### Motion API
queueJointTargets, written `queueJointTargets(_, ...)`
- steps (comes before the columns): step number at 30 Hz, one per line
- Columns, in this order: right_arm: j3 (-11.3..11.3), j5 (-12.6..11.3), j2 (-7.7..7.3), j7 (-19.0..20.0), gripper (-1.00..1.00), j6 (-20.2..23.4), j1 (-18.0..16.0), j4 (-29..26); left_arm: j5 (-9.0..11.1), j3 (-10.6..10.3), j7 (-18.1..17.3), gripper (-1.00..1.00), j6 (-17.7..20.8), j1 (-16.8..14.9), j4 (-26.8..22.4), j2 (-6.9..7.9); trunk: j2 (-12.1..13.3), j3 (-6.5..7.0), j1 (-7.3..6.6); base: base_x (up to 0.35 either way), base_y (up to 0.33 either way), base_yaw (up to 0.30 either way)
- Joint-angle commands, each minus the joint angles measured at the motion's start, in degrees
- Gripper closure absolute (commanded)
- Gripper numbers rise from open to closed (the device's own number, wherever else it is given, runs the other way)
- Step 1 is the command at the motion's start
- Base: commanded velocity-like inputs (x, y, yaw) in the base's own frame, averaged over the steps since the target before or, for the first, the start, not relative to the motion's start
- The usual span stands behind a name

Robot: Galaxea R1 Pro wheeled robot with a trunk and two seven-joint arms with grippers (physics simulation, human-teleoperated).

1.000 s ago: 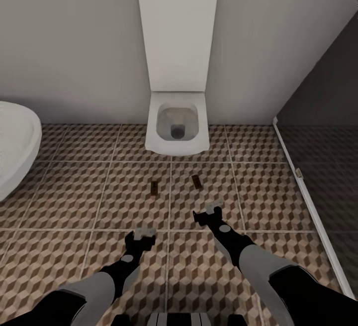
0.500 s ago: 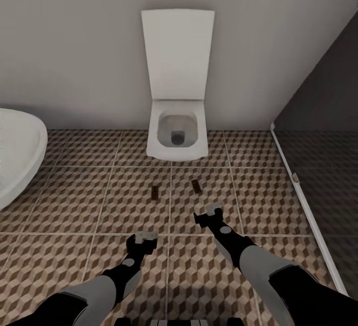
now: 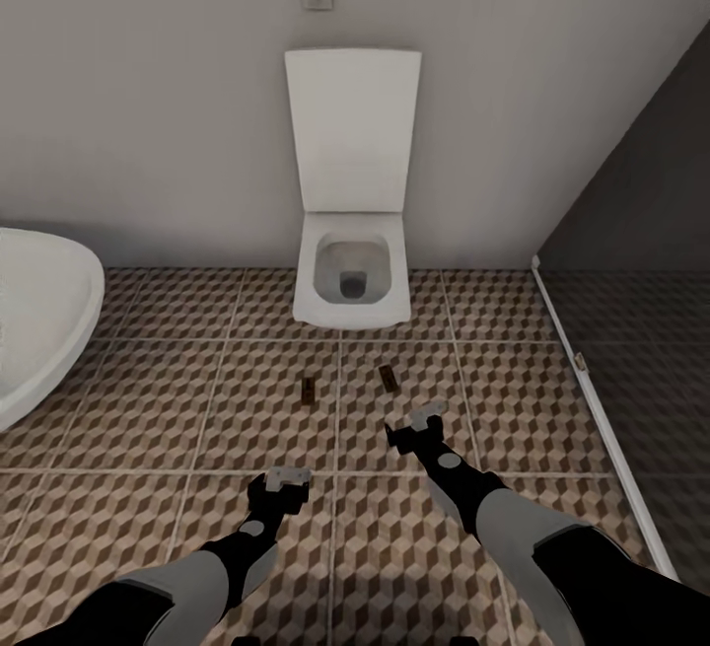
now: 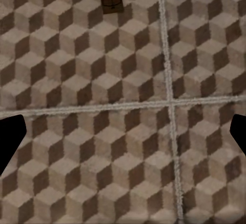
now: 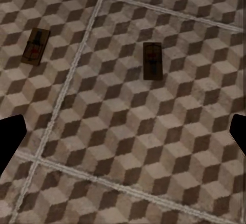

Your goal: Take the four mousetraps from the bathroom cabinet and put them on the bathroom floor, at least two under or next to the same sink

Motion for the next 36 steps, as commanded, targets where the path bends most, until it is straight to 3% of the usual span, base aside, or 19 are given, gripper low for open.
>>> queueJointTargets(1, 0.29, -0.04, 0.00, -0.19, -1.00, -0.31, -0.04, 0.16, 0.30, -0.48, 0.25, -1.00, -0.25, -0.04, 0.21, -0.03, 0.40, 0.25, -0.23, 0.000, 0.000, 0.000)
queueJointTargets(36, 0.29, -0.04, -0.02, -0.19, -1.00, -0.53, 0.31, 0.30, 0.32, -0.48, 0.25, -1.00, -0.23, 0.51, 1.34, -0.28, 14.44, 9.80, -7.91, 0.000, 0.000, 0.000)
